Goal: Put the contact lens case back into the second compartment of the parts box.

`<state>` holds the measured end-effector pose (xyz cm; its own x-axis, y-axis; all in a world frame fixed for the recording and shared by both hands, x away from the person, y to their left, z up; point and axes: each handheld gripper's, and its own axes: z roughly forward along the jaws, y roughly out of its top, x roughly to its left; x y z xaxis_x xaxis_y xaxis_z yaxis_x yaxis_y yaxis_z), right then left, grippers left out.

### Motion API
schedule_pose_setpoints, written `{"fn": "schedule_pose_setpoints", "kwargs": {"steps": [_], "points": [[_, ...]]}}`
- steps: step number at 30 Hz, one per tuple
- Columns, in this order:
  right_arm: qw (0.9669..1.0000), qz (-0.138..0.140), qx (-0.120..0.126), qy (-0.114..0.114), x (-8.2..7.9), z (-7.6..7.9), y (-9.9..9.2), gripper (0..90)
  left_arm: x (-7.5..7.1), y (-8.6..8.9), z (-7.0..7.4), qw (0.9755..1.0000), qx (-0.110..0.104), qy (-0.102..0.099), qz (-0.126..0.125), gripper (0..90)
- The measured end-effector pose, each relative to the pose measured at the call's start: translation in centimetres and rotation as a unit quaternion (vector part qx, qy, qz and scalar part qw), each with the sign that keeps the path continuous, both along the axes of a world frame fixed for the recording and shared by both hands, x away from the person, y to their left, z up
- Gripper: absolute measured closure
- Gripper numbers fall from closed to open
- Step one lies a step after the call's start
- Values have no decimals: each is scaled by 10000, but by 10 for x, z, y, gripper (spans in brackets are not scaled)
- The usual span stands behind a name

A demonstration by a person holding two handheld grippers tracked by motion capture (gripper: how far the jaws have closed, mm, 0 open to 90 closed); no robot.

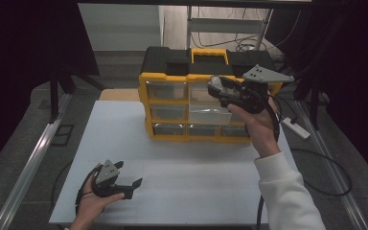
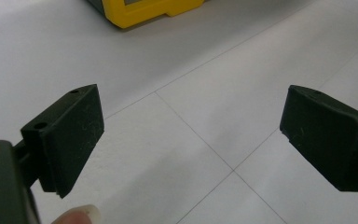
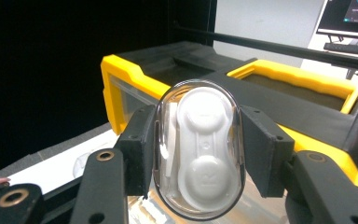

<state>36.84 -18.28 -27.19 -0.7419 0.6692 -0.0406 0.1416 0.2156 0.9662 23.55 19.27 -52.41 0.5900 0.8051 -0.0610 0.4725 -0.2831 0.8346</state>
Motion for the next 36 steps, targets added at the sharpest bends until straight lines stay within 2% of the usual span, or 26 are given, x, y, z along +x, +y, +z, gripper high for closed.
{"fn": "schedule_pose_setpoints", "kwargs": {"steps": [2, 8, 11, 13, 24, 26, 30, 36], "points": [[10000, -27, -78, 6, 1, -1, 1, 491, 0, 0, 0, 10000, -1, -2, 6, 70], [9999, 8, -98, 71, 6, -6, 2, 490, 0, 0, 0, 10000, -7, -4, 8, 70], [10000, 6, -30, 64, 7, -9, 4, 490, 0, 0, 0, 10000, 4, -7, 5, 70], [9999, -6, -112, 83, 7, -9, 3, 490, 0, 0, 0, 10000, 0, -10, 14, 70], [9998, -32, -68, 189, 12, -14, 1, 483, 0, 0, 0, 10000, 3, -11, 15, 70], [9998, 7, -63, 212, 12, -15, 2, 443, 0, 0, 0, 10000, 4, -10, 15, 70], [9998, 130, -77, 108, 10, -14, 6, 334, 0, 0, 0, 10000, 4, -10, 9, 70], [9998, 123, -47, 120, 7, -15, 6, 299, 0, 0, 0, 10000, 4, -6, 2, 71]]}}
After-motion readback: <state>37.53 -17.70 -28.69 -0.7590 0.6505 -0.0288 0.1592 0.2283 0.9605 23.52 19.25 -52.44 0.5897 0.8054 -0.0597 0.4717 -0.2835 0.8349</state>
